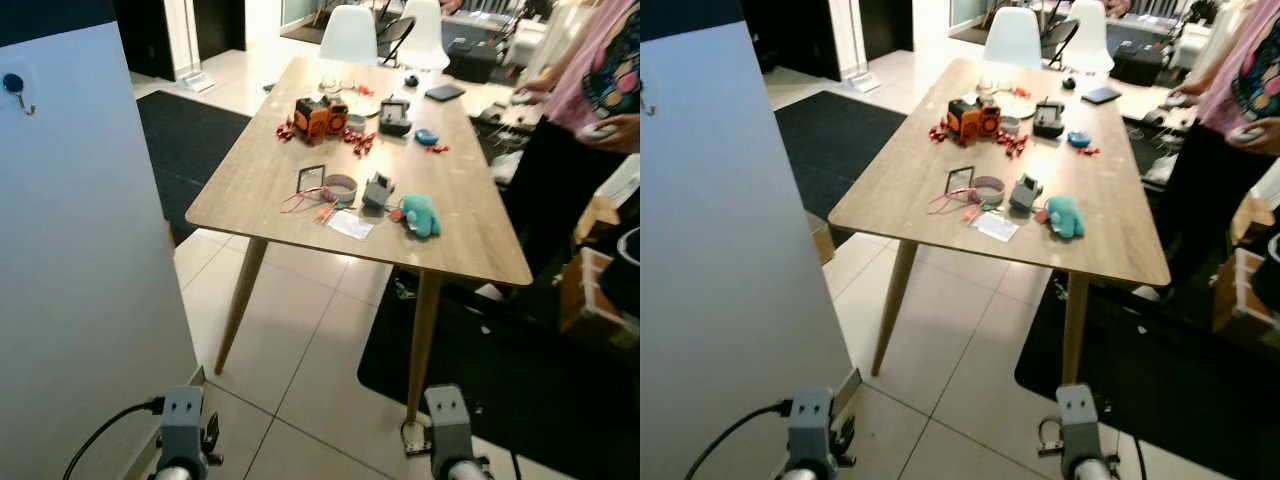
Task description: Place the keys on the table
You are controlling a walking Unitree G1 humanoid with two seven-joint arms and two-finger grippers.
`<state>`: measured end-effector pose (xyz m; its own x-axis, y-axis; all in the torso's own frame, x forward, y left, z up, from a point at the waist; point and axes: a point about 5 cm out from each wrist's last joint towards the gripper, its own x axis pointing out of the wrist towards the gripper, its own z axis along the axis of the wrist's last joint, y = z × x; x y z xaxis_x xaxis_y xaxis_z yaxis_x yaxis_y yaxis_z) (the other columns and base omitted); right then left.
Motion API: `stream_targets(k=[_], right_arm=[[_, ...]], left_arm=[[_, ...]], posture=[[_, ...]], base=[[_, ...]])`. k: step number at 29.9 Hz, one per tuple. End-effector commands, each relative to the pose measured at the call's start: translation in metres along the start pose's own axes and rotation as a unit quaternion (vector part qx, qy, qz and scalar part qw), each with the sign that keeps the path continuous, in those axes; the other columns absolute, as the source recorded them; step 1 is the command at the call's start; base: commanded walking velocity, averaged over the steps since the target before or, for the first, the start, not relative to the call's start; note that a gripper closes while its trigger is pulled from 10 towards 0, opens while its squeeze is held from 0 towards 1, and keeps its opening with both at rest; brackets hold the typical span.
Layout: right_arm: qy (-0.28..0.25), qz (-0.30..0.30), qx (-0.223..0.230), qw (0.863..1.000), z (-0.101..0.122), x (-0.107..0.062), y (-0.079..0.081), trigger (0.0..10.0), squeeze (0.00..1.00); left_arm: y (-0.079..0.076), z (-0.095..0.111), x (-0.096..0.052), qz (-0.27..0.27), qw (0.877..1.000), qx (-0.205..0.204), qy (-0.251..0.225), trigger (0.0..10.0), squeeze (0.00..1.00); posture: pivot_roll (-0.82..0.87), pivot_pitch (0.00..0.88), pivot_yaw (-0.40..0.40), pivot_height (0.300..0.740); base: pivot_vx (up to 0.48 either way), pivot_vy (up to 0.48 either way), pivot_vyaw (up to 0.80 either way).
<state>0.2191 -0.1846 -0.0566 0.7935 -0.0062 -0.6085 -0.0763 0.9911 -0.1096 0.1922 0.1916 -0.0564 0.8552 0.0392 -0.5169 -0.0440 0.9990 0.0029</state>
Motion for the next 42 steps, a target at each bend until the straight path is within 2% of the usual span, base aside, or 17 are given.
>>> stream_targets(k=[1,10,14,29,42], right_arm=[[0.014,-0.001,-0.006,1.000,-0.0073,-0.0026,-0.0033,10.0,0.00],[0.015,0.001,-0.011,1.000,-0.0068,-0.0023,-0.0031,10.0,0.00],[0.011,0.009,-0.029,0.999,-0.0063,-0.0023,-0.0004,10.0,0.00],[0.007,0.011,-0.034,0.999,-0.0057,-0.0024,0.0009,10.0,0.00],[0.005,0.017,-0.038,0.999,-0.0049,-0.0022,0.0012,10.0,0.00]], left_arm=[[-0.0017,-0.0006,0.0002,0.000,1.000,0.004,0.002,10.0,0.00],[-0.0034,-0.0008,0.0005,-0.001,1.000,0.005,0.003,10.0,0.00],[-0.0059,-0.0005,0.0004,-0.005,1.000,0.006,-0.001,10.0,0.00],[-0.0063,0.0035,0.0035,-0.014,1.000,0.004,-0.001,10.0,0.00],[-0.0078,0.0040,0.0035,-0.021,1.000,-0.007,-0.004,10.0,0.00]], posture=[[0.07,0.080,-0.043,0.740],[0.07,0.080,-0.045,0.740],[0.07,0.080,-0.043,0.740],[0.07,0.080,-0.041,0.740],[0.06,0.075,-0.045,0.740]], base=[[0.000,0.000,-0.80],[0.000,0.000,-0.74],[0.000,0.000,0.00],[0.000,0.000,0.00],[0.318,0.000,0.00]])
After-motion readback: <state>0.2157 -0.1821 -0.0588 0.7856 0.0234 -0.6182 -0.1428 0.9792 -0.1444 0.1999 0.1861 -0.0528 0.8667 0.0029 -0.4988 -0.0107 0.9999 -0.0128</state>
